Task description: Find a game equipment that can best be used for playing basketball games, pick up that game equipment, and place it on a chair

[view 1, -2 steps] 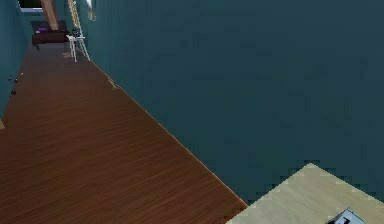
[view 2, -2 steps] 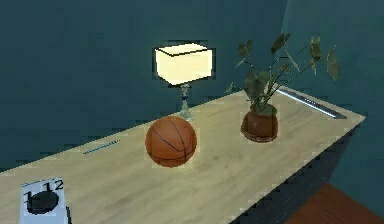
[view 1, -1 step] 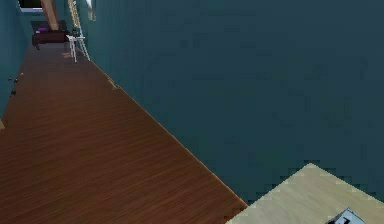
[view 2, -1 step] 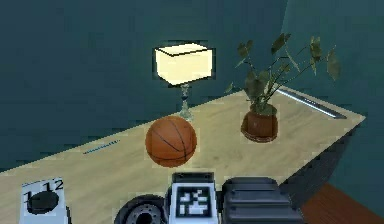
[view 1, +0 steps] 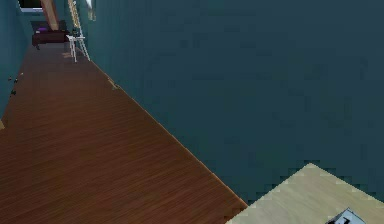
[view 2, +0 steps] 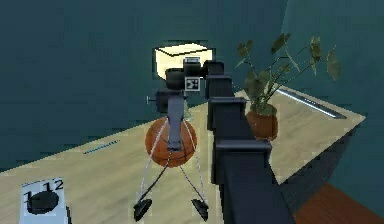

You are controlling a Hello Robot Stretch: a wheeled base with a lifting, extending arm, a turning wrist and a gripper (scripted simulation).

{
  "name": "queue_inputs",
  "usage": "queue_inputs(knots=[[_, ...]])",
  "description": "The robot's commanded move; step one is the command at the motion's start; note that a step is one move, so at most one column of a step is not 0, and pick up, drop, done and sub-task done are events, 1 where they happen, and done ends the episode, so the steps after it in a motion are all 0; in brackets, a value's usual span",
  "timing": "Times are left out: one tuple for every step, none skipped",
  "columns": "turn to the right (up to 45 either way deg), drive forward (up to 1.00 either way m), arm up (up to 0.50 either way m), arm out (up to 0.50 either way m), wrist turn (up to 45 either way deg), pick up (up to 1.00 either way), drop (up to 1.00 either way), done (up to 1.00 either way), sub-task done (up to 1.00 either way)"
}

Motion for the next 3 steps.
queue_inputs(knots=[[0.0,0.0,0.0,0.0,45.0,0.0,0.0,0.0,0.0],[0.0,0.0,0.0,0.0,45.0,0.0,0.0,0.0,0.0],[0.0,0.0,0.0,0.0,45.0,0.0,0.0,0.0,0.0]])
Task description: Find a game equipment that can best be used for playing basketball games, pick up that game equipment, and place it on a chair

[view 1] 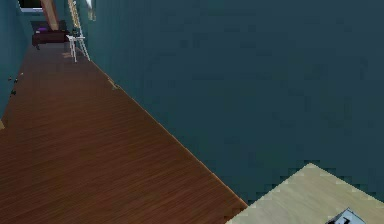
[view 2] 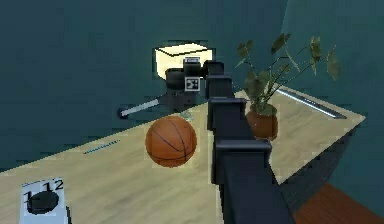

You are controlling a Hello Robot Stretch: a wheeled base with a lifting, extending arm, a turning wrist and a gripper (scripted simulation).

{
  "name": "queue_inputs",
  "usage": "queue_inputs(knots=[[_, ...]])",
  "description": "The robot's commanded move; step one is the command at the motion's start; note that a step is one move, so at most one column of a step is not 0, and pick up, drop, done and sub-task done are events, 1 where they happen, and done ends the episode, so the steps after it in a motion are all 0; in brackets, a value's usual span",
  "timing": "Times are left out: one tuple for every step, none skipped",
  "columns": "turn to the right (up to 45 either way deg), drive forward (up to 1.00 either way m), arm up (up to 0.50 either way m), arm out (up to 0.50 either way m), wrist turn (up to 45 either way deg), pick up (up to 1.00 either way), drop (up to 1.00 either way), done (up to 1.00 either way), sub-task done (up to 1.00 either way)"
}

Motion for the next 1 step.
queue_inputs(knots=[[0.0,0.0,0.0,0.0,27.0,0.0,0.0,0.0,0.0]])
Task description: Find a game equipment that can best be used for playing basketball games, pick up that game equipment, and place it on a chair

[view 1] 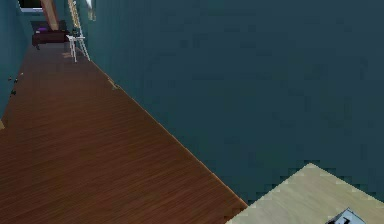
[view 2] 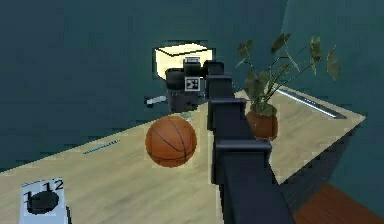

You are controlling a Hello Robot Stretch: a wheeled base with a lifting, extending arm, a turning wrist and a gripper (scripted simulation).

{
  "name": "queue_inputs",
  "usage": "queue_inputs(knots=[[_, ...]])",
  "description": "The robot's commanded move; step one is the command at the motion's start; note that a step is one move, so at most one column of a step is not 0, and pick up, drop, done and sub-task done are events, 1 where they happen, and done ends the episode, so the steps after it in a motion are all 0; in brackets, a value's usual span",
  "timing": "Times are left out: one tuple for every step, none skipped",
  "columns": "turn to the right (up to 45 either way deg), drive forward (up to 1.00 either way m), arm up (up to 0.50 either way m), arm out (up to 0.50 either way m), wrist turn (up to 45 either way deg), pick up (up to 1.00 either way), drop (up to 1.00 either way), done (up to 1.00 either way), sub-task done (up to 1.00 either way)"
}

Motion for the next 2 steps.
queue_inputs(knots=[[0.0,0.0,-0.24,0.0,0.0,0.0,0.0,0.0,0.0],[0.0,0.0,0.0,0.0,0.0,1.0,0.0,0.0,0.0]])
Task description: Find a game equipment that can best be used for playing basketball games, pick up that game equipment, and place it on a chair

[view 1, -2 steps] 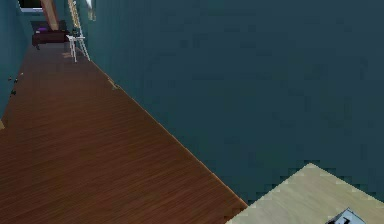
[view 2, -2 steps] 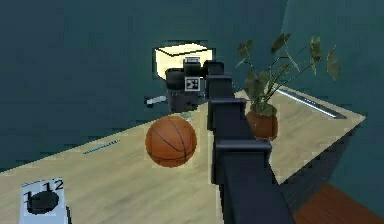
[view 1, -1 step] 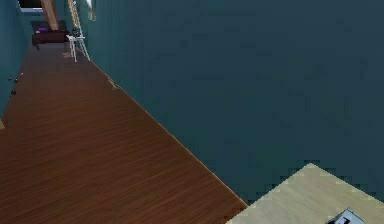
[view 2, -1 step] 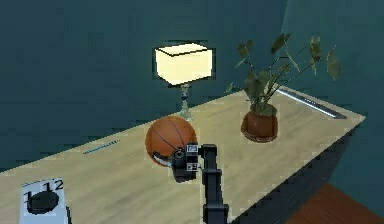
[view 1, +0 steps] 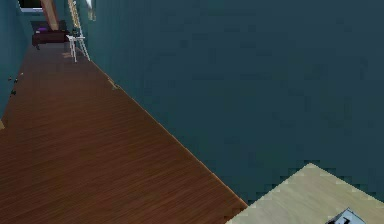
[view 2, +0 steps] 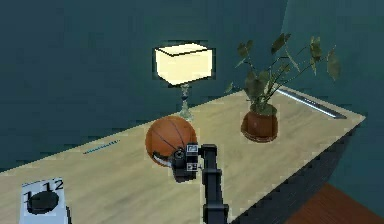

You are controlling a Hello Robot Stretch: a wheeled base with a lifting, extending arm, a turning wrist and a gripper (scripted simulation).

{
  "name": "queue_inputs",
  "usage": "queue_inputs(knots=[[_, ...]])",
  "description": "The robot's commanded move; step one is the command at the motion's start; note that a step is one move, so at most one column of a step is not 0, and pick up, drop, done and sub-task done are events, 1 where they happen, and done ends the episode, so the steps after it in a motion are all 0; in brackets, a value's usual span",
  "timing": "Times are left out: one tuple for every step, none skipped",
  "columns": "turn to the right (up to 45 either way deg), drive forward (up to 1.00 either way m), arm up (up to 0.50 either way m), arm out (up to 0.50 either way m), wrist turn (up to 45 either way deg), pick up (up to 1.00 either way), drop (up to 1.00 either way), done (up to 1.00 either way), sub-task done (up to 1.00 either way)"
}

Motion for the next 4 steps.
queue_inputs(knots=[[0.0,0.0,0.1,0.0,0.0,0.0,0.0,0.0,0.0],[0.0,0.0,0.14,0.0,0.0,0.0,0.0,0.0,0.0],[0.0,0.0,0.0,0.0,-45.0,0.0,0.0,0.0,0.0],[0.0,0.0,0.0,0.0,-45.0,0.0,0.0,0.0,0.0]])
